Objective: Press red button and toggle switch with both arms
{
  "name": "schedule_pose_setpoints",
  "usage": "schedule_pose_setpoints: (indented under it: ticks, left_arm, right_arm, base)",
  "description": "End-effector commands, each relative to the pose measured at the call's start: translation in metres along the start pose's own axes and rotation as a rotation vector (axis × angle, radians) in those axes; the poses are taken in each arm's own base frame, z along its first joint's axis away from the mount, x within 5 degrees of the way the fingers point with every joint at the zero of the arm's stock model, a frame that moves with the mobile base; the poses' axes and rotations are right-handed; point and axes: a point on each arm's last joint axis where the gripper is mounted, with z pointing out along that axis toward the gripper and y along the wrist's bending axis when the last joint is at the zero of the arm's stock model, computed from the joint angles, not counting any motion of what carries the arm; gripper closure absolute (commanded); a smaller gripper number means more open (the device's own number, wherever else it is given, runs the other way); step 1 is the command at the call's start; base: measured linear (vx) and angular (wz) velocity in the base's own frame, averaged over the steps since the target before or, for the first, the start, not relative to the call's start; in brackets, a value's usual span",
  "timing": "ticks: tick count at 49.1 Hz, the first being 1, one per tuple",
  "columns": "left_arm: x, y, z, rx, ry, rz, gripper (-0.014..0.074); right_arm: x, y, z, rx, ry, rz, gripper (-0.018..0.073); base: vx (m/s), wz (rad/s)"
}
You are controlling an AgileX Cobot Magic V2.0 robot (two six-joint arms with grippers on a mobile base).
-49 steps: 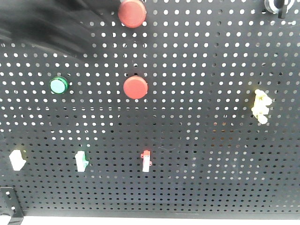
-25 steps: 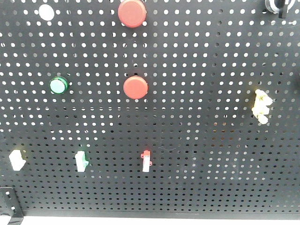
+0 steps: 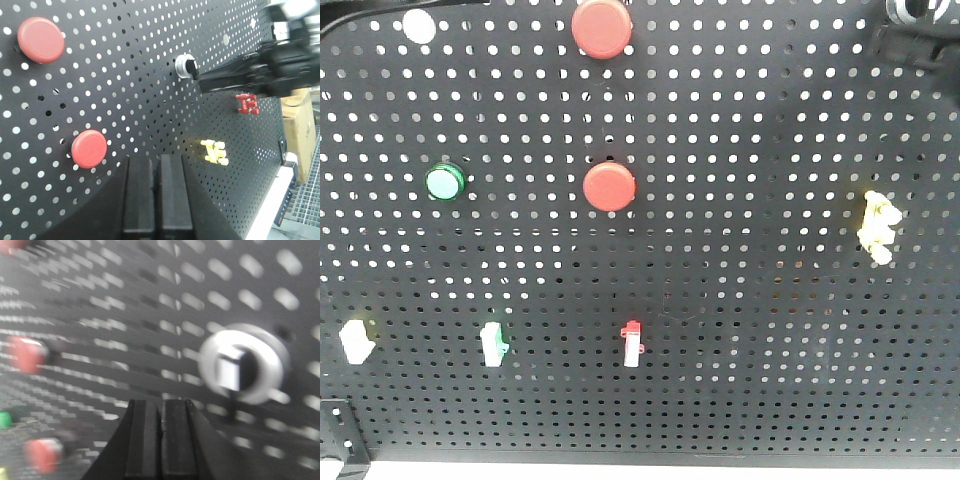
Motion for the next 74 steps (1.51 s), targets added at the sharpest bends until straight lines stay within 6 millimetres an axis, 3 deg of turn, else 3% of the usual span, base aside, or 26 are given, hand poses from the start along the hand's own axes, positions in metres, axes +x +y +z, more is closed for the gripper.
schedule_pose_setpoints:
  ticks: [1,17,42,56,63,74]
  left_arm:
    - [-0.016,0.003,-0.009,-0.037,-0.096,-0.013,0.0595]
    - [-0.016,0.003,-0.009,-0.045,-0.090,0.000,0.0595]
    - [-0.013,0.002,-0.009,-0.035,-0.067,0.007,0.0595]
    - [-0.010,0.004,-0.009,-0.056,-0.027,0.029,0.0595]
    - [0.009,0.010,-0.009,-0.142,0.069,0.027,0.0595]
    - [0.079,0.003,-0.023,-0.270,0.239,0.041,0.0595]
  right_arm:
    - [-0.019,0.000,-0.006,0.055,-0.096,0.004,0.0562]
    - [-0.020,-0.003,-0.006,0.091,-0.109,-0.005,0.0562]
    - [-0.028,-0.016,-0.016,0.288,-0.135,-0.161,0.0562]
    - [-0.030,0.004,-0.031,0.203,-0.116,-0.174,0.0562]
    - [-0.021,0.015,-0.050,0.221,-0.096,-0.184,0.0562]
    - [0.021,0.035,-0.094,0.261,-0.010,-0.241,0.0562]
  base:
    - [0.00,0.00]
    - [0.00,0.00]
    - [0.00,0.00]
    - [0.00,0.00]
    - [0.00,0.00]
    - [0.00,0.00]
